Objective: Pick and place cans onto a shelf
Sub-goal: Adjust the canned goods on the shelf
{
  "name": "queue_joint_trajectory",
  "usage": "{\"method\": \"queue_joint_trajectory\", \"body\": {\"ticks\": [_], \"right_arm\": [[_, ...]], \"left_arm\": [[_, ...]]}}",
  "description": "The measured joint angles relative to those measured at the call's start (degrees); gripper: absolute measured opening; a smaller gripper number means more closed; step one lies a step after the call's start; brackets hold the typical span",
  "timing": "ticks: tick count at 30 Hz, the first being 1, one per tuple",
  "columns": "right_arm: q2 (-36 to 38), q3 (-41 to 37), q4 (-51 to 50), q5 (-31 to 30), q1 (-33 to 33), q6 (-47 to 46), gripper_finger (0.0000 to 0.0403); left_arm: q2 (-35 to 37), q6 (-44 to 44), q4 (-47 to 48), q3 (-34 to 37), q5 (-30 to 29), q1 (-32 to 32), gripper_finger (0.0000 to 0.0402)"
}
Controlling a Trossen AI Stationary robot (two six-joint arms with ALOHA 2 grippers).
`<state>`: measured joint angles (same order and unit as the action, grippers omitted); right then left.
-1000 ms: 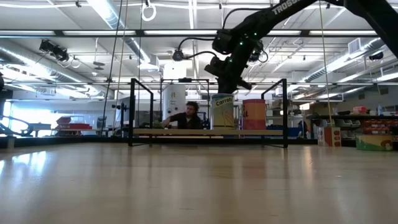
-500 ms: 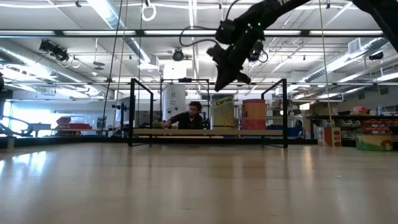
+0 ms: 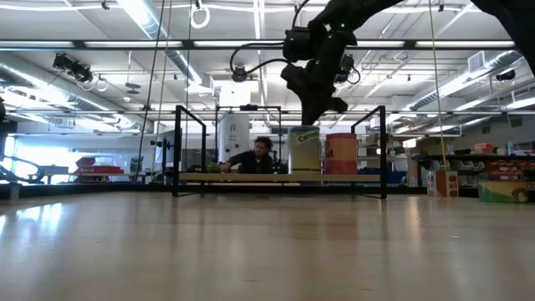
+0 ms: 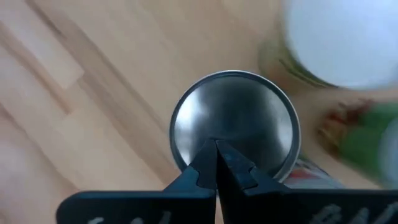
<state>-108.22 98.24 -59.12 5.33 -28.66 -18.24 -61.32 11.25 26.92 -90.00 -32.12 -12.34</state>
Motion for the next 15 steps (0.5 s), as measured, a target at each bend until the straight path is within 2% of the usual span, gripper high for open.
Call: {"method": "queue_joint_trajectory", "body": {"ticks": [7,15], "right_arm": [[0.2,0.0,0.0,-0.3,-0.4,0.4,0.0004],[0.2,0.0,0.0,3.3,-0.4,1.7,0.0004]], "left_arm": [[0.0,0.0,0.0,0.0,0.0,0.0,0.0089],[0.0,-0.1,0.6,0.0,0.0,0.0,0.0089]]}}
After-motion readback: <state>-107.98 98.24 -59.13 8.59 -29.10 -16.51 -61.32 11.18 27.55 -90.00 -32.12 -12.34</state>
